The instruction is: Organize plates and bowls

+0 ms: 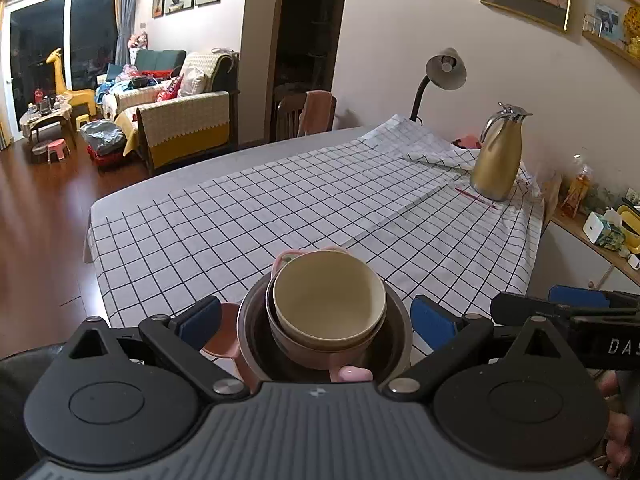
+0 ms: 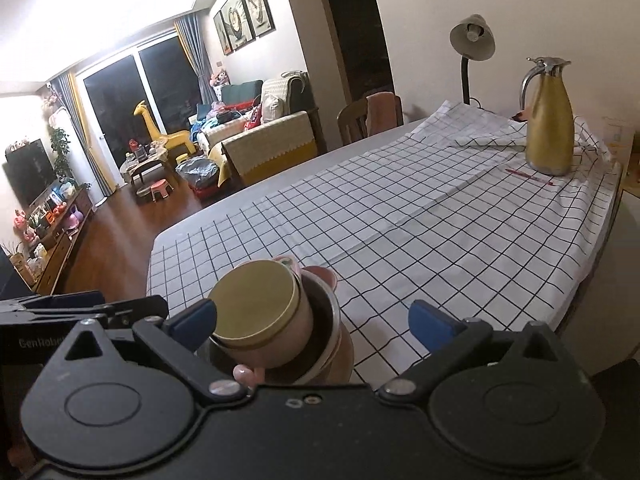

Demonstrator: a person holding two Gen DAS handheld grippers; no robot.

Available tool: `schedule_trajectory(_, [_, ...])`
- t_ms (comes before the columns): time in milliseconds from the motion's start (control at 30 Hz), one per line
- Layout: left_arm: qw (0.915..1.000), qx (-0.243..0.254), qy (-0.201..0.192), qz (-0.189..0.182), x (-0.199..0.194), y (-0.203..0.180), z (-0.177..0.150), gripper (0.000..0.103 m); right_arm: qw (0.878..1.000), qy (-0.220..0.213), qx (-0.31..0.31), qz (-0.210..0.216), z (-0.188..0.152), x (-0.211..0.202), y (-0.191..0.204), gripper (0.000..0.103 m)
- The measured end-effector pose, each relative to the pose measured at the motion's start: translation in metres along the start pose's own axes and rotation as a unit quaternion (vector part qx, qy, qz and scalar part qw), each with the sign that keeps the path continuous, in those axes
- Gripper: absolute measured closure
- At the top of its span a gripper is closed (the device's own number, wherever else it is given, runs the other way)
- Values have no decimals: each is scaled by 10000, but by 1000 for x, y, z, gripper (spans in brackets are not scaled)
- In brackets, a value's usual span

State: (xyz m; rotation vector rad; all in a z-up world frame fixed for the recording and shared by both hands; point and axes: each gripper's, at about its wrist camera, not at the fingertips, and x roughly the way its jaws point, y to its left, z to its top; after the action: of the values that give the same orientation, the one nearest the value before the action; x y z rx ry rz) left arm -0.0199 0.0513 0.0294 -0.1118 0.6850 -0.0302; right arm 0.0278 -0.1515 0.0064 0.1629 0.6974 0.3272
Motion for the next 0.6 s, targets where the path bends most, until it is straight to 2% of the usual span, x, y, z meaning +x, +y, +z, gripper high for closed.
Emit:
schedule_trajectory(233, [10000,17,20,-67,-5,-6,-3,2,10000,12,7,-36,-3,-3,1,0])
schedule_trajectory(600, [9991,-249,324,-98,1,-4,-11,2,9997,183,112,-139,-10,-5,-3,1])
